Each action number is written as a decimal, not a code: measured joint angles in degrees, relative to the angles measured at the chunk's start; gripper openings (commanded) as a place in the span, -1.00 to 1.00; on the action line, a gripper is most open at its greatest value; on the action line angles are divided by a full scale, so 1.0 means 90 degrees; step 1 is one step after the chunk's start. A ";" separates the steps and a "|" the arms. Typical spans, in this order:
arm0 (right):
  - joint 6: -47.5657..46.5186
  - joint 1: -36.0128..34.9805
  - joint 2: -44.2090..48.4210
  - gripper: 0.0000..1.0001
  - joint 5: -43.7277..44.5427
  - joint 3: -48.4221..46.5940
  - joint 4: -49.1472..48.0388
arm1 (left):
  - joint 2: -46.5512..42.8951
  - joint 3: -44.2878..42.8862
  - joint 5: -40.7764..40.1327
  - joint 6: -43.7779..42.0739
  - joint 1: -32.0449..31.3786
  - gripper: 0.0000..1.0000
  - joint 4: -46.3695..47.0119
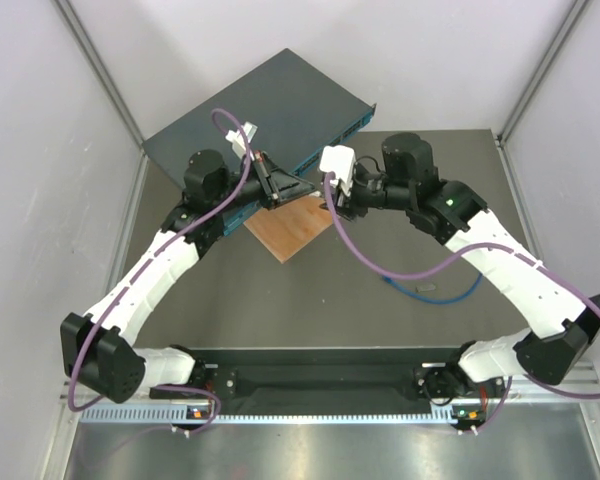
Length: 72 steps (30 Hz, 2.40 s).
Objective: Insert the plug into the switch port
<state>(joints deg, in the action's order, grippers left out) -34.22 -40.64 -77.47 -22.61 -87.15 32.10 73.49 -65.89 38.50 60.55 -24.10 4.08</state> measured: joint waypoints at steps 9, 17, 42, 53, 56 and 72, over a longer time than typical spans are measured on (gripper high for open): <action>0.0017 -0.0027 -0.0289 -0.25 0.0083 -0.0141 0.0209 | -0.0017 0.0000 0.0000 -0.0061 -0.0041 -1.00 0.0022; 0.0036 -0.0066 -0.0294 -1.00 0.0185 -0.0141 0.0240 | -0.0058 0.0000 -0.0078 -0.0090 -0.0041 -1.00 0.0061; 0.2800 -0.1494 -0.1384 -1.00 0.2902 -0.1015 0.0682 | -0.0945 -0.1362 -0.3026 -0.3157 0.1003 0.57 -0.1452; 0.3733 -0.1547 -0.1984 -1.00 0.3594 -0.1715 0.1064 | -0.0685 -0.1226 -0.3606 -0.4529 0.1001 0.66 -0.2203; 0.3835 -0.1547 -0.2018 -1.00 0.3645 -0.1790 0.1144 | -0.0634 -0.1224 -0.3643 -0.4811 0.1001 0.73 -0.2249; 0.2693 -0.1518 -0.0498 -1.00 0.2742 -0.0648 0.0515 | -0.1081 0.0294 -0.0158 -0.1197 0.1122 0.35 -0.0075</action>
<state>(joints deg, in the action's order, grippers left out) -9.98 -54.30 -81.95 2.07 -92.99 36.73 63.77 -63.24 37.08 49.78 -14.00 3.40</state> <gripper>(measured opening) 0.160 0.684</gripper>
